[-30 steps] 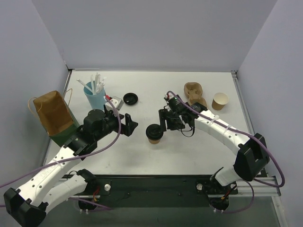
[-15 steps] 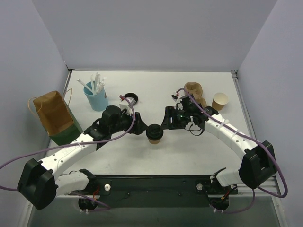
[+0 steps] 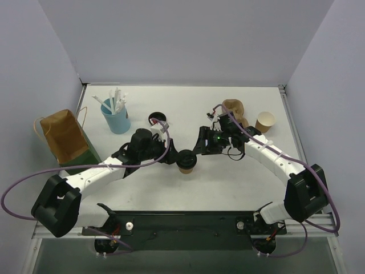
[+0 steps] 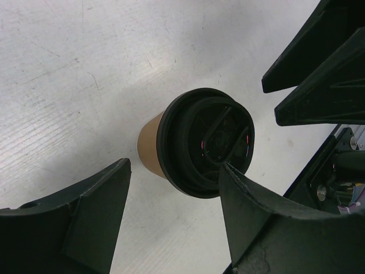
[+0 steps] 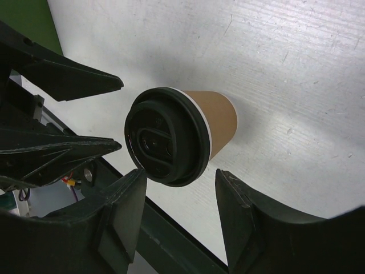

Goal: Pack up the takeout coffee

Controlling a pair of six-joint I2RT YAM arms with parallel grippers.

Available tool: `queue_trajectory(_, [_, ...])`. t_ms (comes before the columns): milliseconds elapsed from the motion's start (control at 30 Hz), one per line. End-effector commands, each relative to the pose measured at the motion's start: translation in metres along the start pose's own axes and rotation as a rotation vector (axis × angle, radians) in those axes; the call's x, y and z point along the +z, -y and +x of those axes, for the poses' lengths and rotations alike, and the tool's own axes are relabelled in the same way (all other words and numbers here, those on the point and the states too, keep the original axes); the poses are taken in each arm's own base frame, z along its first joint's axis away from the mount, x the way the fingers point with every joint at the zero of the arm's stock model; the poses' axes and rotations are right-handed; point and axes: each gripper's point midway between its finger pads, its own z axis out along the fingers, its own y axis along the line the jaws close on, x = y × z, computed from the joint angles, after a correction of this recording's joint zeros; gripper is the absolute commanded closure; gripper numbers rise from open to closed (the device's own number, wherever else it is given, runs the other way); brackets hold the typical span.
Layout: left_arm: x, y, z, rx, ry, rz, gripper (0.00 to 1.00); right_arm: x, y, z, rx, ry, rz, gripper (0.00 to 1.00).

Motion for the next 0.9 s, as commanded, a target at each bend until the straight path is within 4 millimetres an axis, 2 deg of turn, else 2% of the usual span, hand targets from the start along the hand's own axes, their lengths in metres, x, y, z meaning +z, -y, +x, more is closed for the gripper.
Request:
queue_trajectory(0, [0.008,0.009,-0.01,0.019,0.043,0.06,0.27,-0.008,-0.005,-0.006,-0.002,0.03,-0.038,0.49])
queue_trajectory(400, [0.026,0.002,0.004,-0.009,0.001,0.07,0.31,-0.013,0.01,-0.002,0.024,0.041,-0.033,0.5])
queue_trajectory(567, [0.03,-0.001,0.009,-0.012,-0.014,0.064,0.35,-0.014,0.015,-0.002,0.048,0.053,-0.038,0.58])
queue_trajectory(867, [0.033,-0.006,0.016,-0.017,-0.034,0.053,0.42,0.002,0.019,0.001,0.15,0.064,-0.088,0.63])
